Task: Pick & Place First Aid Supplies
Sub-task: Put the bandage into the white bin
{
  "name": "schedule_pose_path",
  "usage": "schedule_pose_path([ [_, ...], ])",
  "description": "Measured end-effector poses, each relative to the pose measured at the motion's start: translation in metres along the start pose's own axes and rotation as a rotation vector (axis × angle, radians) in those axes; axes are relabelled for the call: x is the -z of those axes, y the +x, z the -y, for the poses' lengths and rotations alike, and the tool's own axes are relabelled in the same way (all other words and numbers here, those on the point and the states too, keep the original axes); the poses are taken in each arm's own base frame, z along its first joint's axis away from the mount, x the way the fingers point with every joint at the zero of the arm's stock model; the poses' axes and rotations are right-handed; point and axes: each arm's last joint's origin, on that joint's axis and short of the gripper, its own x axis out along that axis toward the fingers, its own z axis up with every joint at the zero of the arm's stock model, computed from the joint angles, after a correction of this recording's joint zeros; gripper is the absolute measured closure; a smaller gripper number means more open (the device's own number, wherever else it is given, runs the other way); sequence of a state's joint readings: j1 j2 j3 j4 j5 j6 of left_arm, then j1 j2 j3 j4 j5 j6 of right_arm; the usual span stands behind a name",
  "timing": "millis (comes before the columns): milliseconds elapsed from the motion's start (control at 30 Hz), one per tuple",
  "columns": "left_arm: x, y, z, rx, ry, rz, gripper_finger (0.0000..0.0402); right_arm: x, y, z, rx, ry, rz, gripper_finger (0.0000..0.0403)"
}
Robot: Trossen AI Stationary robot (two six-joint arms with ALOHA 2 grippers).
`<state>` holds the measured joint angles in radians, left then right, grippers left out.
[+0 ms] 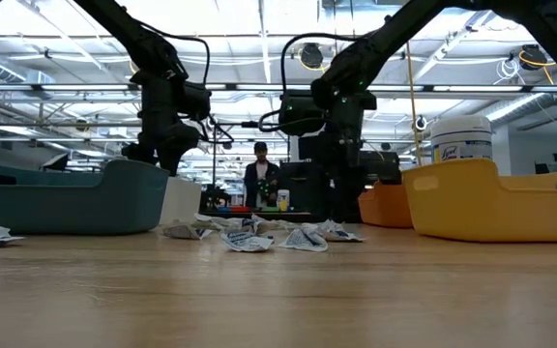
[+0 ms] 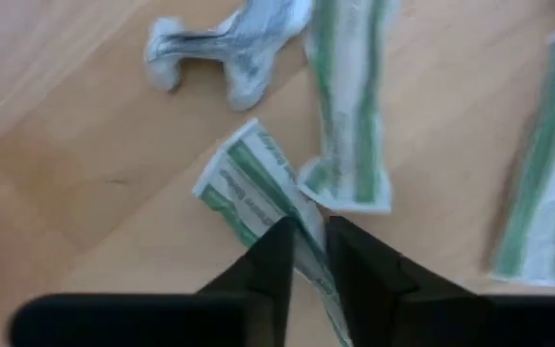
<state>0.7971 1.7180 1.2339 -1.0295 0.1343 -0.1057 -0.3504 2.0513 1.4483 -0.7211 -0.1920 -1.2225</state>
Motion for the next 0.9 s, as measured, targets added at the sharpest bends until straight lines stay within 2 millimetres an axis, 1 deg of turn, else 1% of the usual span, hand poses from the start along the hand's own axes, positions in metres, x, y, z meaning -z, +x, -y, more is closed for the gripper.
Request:
schedule_pose_path([
  [67,0.000,0.000,0.000,-0.001,0.003,-0.001,0.0094,0.000,-0.001,0.000,0.004,-0.004,-0.001,0.0379],
  [133,0.000,0.000,0.000,-0.001,0.000,-0.001,0.0094,0.000,0.000,0.000,0.003,-0.005,-0.003,0.0395],
  [300,0.000,0.000,0.000,-0.002,-0.010,0.001,0.0094,0.002,-0.001,-0.002,-0.009,0.012,-0.031,0.0400],
  [433,0.000,0.000,0.000,-0.002,-0.012,0.003,0.0094,0.003,-0.011,-0.006,-0.002,0.018,-0.104,0.0400],
  [500,-0.001,0.000,-0.001,-0.001,-0.012,0.010,0.0094,0.004,-0.019,-0.007,0.021,0.050,-0.133,0.0401],
  [600,-0.003,0.000,-0.001,0.001,-0.010,0.029,0.0094,0.001,-0.038,-0.007,0.096,0.137,-0.117,0.0401],
  [667,-0.004,-0.001,0.000,0.017,-0.003,0.042,0.0094,-0.001,-0.050,-0.006,0.143,0.228,-0.089,0.0402],
  [833,-0.005,-0.010,0.002,0.106,0.066,0.108,0.0094,-0.008,-0.082,-0.004,0.291,0.541,0.041,0.0402],
  [900,-0.005,-0.017,0.005,0.160,0.135,0.152,0.0094,-0.010,-0.094,-0.004,0.317,0.662,0.126,0.0402],
])
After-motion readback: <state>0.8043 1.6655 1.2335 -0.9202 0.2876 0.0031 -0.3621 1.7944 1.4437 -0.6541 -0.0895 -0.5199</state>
